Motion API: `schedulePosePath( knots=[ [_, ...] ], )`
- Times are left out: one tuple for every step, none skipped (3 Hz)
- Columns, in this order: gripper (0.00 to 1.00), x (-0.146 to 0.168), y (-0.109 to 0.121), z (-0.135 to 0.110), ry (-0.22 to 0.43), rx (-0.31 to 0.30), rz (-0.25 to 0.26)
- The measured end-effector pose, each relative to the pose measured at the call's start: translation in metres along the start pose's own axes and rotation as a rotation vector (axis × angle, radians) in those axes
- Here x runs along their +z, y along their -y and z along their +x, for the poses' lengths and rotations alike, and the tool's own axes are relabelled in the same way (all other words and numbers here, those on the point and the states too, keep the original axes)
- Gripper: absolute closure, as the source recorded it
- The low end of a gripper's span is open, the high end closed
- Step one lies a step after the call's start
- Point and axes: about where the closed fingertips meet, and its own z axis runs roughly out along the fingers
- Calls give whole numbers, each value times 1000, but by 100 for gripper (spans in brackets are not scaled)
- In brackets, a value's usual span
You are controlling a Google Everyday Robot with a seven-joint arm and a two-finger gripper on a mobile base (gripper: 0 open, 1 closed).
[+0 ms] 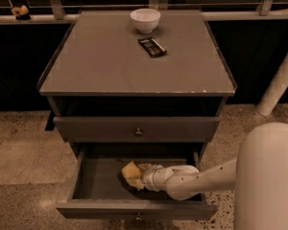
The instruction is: Place sponge into middle drawer
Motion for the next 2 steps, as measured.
schedulePosePath(
  knots=[
    [0, 0, 0, 0, 0, 0, 0],
    [0, 0, 0, 0, 0, 0, 0]
  ],
)
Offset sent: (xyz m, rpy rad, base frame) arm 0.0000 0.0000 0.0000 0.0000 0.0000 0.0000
